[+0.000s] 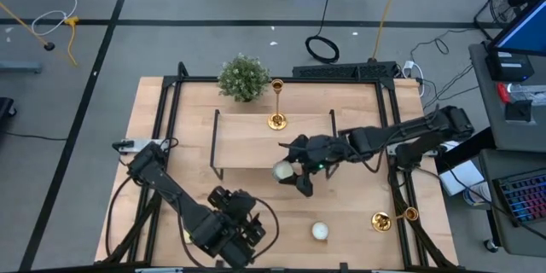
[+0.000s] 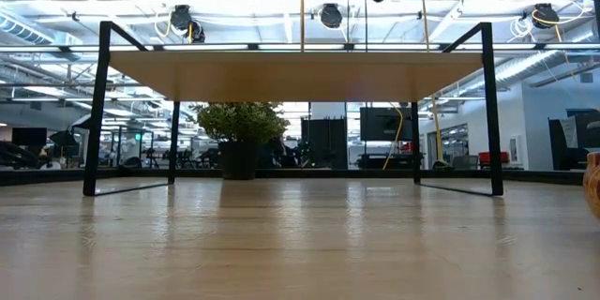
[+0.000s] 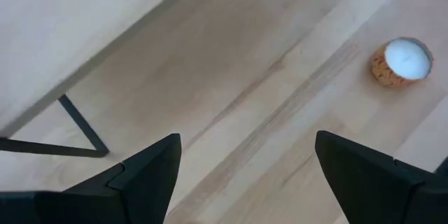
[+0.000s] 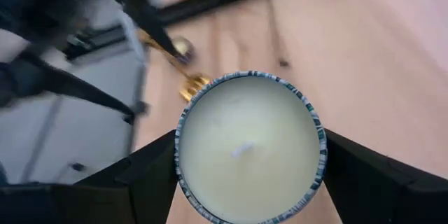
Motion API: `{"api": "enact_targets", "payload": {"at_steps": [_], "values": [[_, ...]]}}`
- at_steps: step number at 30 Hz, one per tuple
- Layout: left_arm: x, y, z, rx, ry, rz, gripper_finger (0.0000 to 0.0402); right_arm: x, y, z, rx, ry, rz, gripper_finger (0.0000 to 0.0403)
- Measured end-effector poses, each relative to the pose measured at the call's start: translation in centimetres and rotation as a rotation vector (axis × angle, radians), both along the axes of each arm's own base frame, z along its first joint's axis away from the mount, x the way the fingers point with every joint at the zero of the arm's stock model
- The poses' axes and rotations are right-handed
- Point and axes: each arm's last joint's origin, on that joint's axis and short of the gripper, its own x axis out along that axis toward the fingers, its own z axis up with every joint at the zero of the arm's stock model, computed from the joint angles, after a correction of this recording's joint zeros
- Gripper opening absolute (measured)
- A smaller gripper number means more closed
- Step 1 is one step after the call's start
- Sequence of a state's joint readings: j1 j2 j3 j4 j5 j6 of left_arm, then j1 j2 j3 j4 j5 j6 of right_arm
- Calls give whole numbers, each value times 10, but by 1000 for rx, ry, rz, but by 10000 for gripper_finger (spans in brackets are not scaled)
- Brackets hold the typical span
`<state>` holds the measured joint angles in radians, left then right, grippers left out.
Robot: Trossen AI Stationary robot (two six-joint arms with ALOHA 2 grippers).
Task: Stock candles and holders on shelf
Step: Put the blue scented candle on the shelf
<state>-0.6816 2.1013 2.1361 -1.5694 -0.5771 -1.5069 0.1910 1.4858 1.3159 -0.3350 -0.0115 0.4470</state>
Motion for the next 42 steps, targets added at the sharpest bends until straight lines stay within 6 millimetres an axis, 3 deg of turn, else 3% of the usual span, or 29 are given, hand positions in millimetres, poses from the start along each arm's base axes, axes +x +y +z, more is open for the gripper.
{"api": "enact_targets", "payload": {"at_steps": [10, 16, 22, 27, 30, 38, 42], "values": [[9, 15, 2, -3, -4, 48, 337, -8, -32, 5, -67, 34, -60, 295], [21, 33, 2, 22, 13, 59, 337, -10, -34, 4, -87, 51, -55, 295], [25, 46, 8, 73, 92, -79, 337, -14, -35, -1, -100, 119, -50, 295], [21, 69, 31, 79, 132, -201, 337, -22, -35, -4, -109, 196, -43, 295], [16, 93, 52, 93, 93, -192, 337, -28, -35, -4, -113, 225, -42, 295], [-7, 165, 107, 162, -146, 93, 337, -28, -36, 5, -113, 159, -55, 295], [-26, 183, 129, 259, -328, 274, 337, -27, -36, 6, -120, 147, -67, 295]]}}
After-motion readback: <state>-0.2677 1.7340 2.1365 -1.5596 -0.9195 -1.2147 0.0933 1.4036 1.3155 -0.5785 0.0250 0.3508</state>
